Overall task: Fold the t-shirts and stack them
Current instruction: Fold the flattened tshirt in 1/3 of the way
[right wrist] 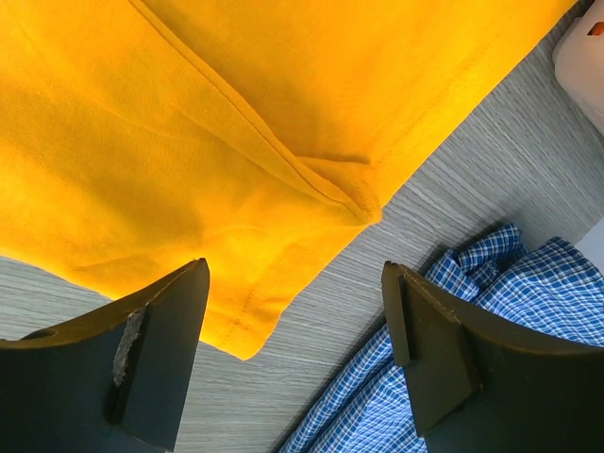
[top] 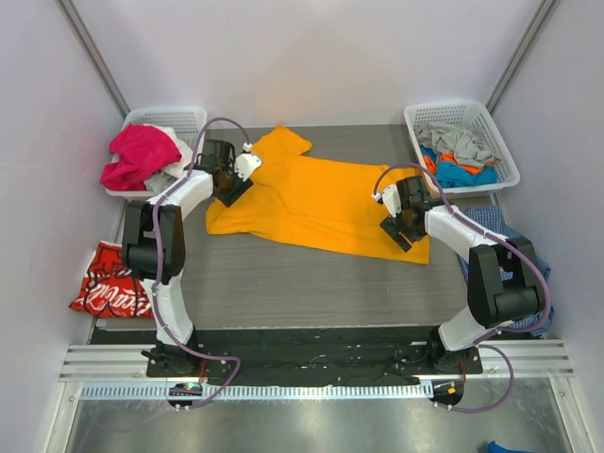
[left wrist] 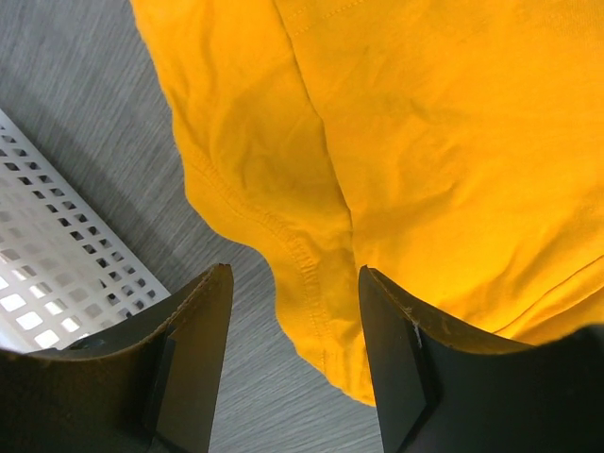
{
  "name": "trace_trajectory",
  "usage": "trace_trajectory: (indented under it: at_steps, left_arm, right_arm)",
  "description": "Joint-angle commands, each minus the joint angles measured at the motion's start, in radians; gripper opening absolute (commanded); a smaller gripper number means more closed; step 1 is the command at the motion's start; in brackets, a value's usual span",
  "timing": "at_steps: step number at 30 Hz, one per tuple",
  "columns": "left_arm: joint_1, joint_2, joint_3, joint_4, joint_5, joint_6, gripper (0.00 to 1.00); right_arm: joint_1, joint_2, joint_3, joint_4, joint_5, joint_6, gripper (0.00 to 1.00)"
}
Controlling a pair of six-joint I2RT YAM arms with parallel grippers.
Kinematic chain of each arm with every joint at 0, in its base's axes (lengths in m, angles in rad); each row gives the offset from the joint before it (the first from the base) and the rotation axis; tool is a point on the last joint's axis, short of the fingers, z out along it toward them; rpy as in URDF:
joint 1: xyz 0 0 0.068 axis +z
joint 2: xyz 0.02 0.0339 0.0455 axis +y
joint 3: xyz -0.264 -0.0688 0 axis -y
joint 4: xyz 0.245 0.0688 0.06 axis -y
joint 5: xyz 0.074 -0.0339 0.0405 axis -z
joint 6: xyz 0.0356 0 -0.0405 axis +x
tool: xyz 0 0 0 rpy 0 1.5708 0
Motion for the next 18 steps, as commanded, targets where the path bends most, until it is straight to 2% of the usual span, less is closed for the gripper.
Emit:
trace_trajectory:
  at_steps: [1,17,18]
  left_arm:
    - [-0.018,-0.026,-0.024,0.002,0.016,-0.014,0.6]
    - [-0.059,-0.005,-0.11,0.022,-0.004,0.0,0.59]
    - [-0.059,0.005,-0.113,0.025,-0.04,0.009,0.59]
  right_arm:
    - [-0.001,-0.002,0.03,0.013,-0.014,0.017,0.81]
    - [-0.001,0.064,-0.004,0.073,-0.016,-0.012,0.81]
    - [-0.001,0.075,-0.007,0.076,-0.016,-0.012,0.81]
